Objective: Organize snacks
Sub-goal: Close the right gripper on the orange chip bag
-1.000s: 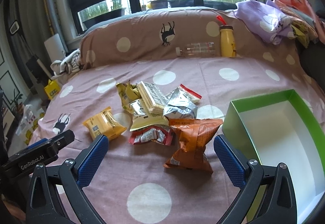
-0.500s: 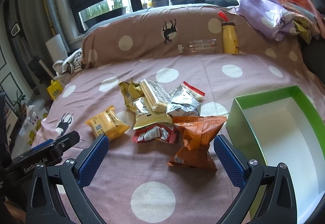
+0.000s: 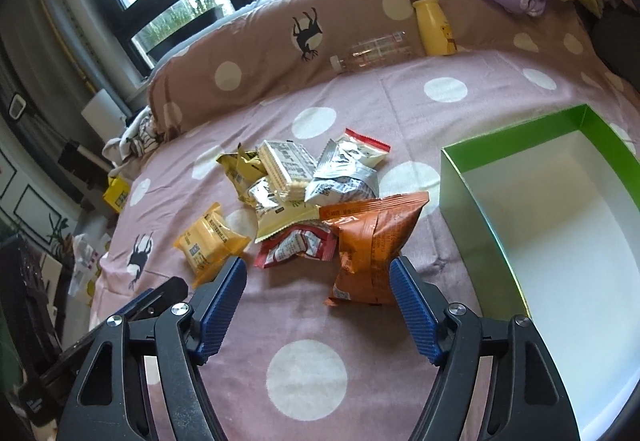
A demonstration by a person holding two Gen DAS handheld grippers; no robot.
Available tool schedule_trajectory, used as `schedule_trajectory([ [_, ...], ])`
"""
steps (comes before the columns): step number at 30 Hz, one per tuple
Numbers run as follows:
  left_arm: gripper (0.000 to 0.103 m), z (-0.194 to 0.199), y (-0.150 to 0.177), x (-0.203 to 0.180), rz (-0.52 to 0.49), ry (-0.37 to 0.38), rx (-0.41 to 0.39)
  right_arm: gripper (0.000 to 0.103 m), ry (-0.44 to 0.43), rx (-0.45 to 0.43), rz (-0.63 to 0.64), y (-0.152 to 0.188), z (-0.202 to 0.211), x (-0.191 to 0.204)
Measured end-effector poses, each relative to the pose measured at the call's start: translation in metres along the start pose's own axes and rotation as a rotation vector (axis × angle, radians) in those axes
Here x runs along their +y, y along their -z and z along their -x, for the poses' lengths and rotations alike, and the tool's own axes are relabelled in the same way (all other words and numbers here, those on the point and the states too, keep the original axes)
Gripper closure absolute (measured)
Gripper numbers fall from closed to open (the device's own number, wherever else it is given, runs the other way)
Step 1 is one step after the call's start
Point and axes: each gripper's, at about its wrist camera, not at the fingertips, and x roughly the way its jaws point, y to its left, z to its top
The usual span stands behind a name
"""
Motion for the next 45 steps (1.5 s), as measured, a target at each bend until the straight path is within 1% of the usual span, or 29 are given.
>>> schedule_trajectory([
  [3, 0.042, -0.005, 0.003, -0.005, -0.024, 0.0, 0.026, 0.028, 0.01, 0.016, 0.001, 0.0, -0.006, 0.0],
  [4, 0.042, -0.007, 0.003, -0.006, -0.031, -0.005, 0.032, 0.028, 0.013, 0.019, 0.004, -0.001, -0.009, 0.001],
  [6, 0.043, -0.008, 0.004, -0.006, -0.038, -0.016, 0.035, 0.035, 0.026, 0.029, 0.004, 0.0, -0.015, 0.0],
  [9, 0.043, -0.009, 0.004, -0.005, -0.041, -0.031, 0.041, 0.038, 0.064, 0.045, -0.002, 0.0, -0.026, -0.002],
  [12, 0.043, -0.01, 0.004, -0.003, -0.042, -0.045, 0.041, 0.038, 0.085, 0.067, 0.007, 0.002, -0.037, -0.003],
  [13, 0.043, -0.009, 0.004, -0.002, -0.042, -0.048, 0.04, 0.038, 0.109, 0.07, 0.014, 0.002, -0.04, -0.003],
  [14, 0.043, -0.009, 0.004, -0.002, -0.041, -0.051, 0.04, 0.04, 0.131, 0.068, 0.022, 0.003, -0.041, -0.002],
  [16, 0.043, -0.008, 0.003, 0.0, -0.039, -0.061, 0.041, 0.054, 0.167, 0.054, 0.04, 0.004, -0.039, -0.001],
  [17, 0.043, -0.007, 0.002, 0.001, -0.039, -0.072, 0.041, 0.065, 0.162, 0.054, 0.051, 0.004, -0.038, 0.0],
  [18, 0.043, -0.005, 0.001, 0.003, -0.037, -0.087, 0.037, 0.067, 0.126, 0.05, 0.053, 0.005, -0.035, 0.001],
  [19, 0.043, -0.002, 0.001, 0.005, -0.034, -0.1, 0.027, 0.069, 0.073, 0.046, 0.051, 0.005, -0.031, 0.001],
  [20, 0.043, 0.001, -0.001, 0.008, -0.028, -0.11, 0.015, 0.076, 0.029, 0.042, 0.055, 0.006, -0.027, 0.004],
  [21, 0.043, 0.005, -0.002, 0.011, -0.021, -0.116, 0.003, 0.081, -0.006, 0.034, 0.07, 0.006, -0.022, 0.007],
  [23, 0.043, 0.011, -0.006, 0.019, 0.004, -0.115, -0.017, 0.081, -0.031, 0.032, 0.091, 0.008, -0.018, 0.016],
  [26, 0.043, 0.017, -0.009, 0.029, 0.043, -0.104, -0.027, 0.081, -0.071, 0.068, 0.091, 0.011, -0.024, 0.022],
  [27, 0.043, 0.017, -0.009, 0.031, 0.052, -0.105, -0.024, 0.081, -0.064, 0.082, 0.08, 0.011, -0.027, 0.023],
  [28, 0.043, 0.017, -0.009, 0.032, 0.057, -0.107, -0.019, 0.081, -0.035, 0.087, 0.057, 0.011, -0.029, 0.021],
  [29, 0.043, 0.017, -0.009, 0.033, 0.059, -0.109, -0.014, 0.081, -0.004, 0.084, 0.042, 0.011, -0.029, 0.018],
  [31, 0.043, 0.016, -0.009, 0.033, 0.063, -0.105, -0.009, 0.076, 0.052, 0.07, 0.026, 0.009, -0.025, 0.015],
  [32, 0.043, 0.016, -0.009, 0.033, 0.066, -0.1, -0.009, 0.066, 0.058, 0.062, 0.016, 0.008, -0.022, 0.012],
  [33, 0.043, 0.017, -0.009, 0.033, 0.068, -0.094, -0.008, 0.048, 0.047, 0.053, 0.001, 0.007, -0.02, 0.008],
  [34, 0.043, 0.017, -0.009, 0.032, 0.07, -0.087, -0.008, 0.037, 0.026, 0.045, -0.018, 0.007, -0.018, 0.005],
  [35, 0.043, 0.017, -0.009, 0.032, 0.071, -0.081, -0.007, 0.02, 0.002, 0.04, -0.039, 0.005, -0.018, 0.001],
  [36, 0.043, 0.016, -0.009, 0.031, 0.07, -0.078, -0.005, 0.013, -0.019, 0.039, -0.064, 0.004, -0.019, -0.002],
  [39, 0.043, 0.014, -0.008, 0.029, 0.064, -0.082, 0.003, 0.013, -0.034, 0.077, -0.115, 0.0, -0.034, -0.009],
  [41, 0.043, 0.013, -0.008, 0.028, 0.062, -0.083, 0.01, 0.013, -0.011, 0.106, -0.137, -0.002, -0.049, -0.012],
  [43, 0.043, 0.012, -0.007, 0.029, 0.063, -0.082, 0.015, 0.013, -0.001, 0.107, -0.162, -0.002, -0.057, -0.015],
  [44, 0.043, 0.012, -0.007, 0.029, 0.065, -0.081, 0.016, 0.015, -0.004, 0.098, -0.17, -0.003, -0.059, -0.017],
  [45, 0.042, 0.012, -0.008, 0.03, 0.067, -0.081, 0.017, 0.025, -0.002, 0.09, -0.17, -0.003, -0.061, -0.018],
])
